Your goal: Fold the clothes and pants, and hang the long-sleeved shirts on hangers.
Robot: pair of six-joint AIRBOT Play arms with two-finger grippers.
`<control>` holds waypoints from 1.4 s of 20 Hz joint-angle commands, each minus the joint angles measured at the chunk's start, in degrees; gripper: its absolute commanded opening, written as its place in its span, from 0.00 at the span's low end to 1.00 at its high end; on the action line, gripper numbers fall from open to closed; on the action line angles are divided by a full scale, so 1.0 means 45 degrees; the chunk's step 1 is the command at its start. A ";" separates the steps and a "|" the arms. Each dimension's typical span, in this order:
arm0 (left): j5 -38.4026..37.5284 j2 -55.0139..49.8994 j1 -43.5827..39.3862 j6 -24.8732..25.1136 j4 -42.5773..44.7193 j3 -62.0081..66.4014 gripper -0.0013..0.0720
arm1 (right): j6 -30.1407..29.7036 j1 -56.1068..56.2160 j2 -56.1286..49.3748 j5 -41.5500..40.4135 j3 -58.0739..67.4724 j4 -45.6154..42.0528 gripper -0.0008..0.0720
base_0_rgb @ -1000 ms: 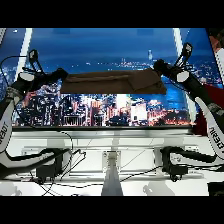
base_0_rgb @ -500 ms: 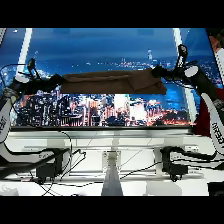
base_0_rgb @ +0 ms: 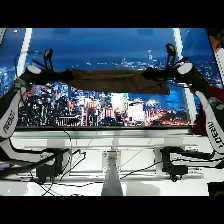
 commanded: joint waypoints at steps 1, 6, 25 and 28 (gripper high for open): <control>-0.2424 0.1443 -0.0185 -0.0311 0.1375 0.1535 0.03 | 0.0753 0.1846 -0.0316 -0.1224 0.0180 0.0024 0.45; -0.4716 0.4857 -0.0238 -0.0452 0.1583 0.1719 0.03 | 0.2657 0.5017 -0.2331 -0.1438 0.2161 0.0287 0.43; -0.2059 0.1967 -0.4580 -0.0437 -0.3351 0.1705 0.03 | 0.3886 0.2623 -0.4444 0.5348 0.7208 -0.4114 0.43; 0.2132 0.0253 -0.7300 -0.0393 -0.6256 0.1710 0.03 | 0.3891 0.0141 -0.4012 0.6377 0.7208 -0.4308 0.43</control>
